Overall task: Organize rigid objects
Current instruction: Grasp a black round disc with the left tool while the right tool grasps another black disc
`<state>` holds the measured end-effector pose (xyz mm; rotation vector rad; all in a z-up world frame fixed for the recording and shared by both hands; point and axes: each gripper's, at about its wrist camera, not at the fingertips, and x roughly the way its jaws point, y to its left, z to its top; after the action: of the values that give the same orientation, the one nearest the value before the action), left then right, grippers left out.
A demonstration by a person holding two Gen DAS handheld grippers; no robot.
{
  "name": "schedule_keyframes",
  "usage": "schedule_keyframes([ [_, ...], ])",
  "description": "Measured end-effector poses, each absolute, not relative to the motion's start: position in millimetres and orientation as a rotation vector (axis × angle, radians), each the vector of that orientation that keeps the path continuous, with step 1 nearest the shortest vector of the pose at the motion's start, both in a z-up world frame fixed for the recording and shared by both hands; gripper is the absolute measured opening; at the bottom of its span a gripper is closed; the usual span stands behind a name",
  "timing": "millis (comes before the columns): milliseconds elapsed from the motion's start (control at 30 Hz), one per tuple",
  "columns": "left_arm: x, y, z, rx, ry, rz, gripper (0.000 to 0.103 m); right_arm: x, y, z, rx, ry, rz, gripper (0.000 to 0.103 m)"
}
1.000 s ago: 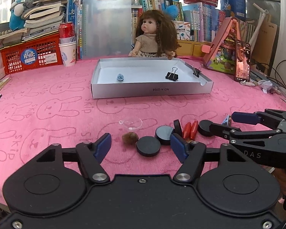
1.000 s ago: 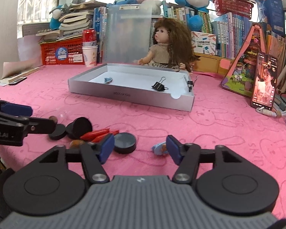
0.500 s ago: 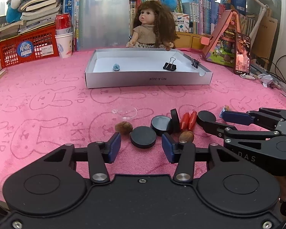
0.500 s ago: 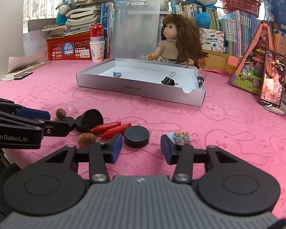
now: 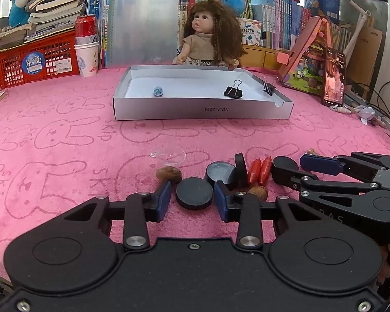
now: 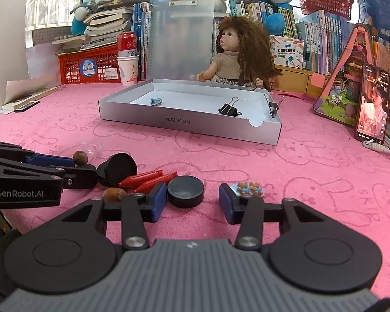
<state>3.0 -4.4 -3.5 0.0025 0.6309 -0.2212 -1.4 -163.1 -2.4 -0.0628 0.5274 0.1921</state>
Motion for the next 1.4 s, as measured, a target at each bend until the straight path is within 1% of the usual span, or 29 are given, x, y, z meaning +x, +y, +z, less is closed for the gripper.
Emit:
schedule_keyframes([
  [200,-0.2,-9.9,-7.0,0.036,0.609,-0.212,0.035,0.3,-162.0,-3.3,-0.069,0.524,0.189,0.055],
  [767,1.3,-11.6,-6.6,0.023,0.609,-0.198,0.035,2.7,-159.0,-4.8,-0.068,0.514,0.179,0.055],
  [833,1.8,-11.2,-6.3,0.021,0.609,-0.193,0.033,2.5,-158.8,-4.9,-0.065,0.512,0.177,0.055],
  [867,2.2,-9.9,-6.1,0.018,0.608,-0.188,0.030,2.6,-158.8,-4.9,-0.064,0.512,0.176,0.054],
  [900,2.9,-9.0,-5.7,0.012,0.609,-0.186,0.030,2.6,-158.6,-4.8,-0.065,0.512,0.176,0.050],
  [1100,5.2,-6.3,-1.5,-0.002,0.609,-0.179,0.030,1.3,-158.1,-2.8,-0.073,0.513,0.190,0.038],
  [1400,0.1,-5.6,6.9,0.004,0.587,-0.168,0.030,-3.0,-157.4,5.9,-0.071,0.498,0.187,0.037],
])
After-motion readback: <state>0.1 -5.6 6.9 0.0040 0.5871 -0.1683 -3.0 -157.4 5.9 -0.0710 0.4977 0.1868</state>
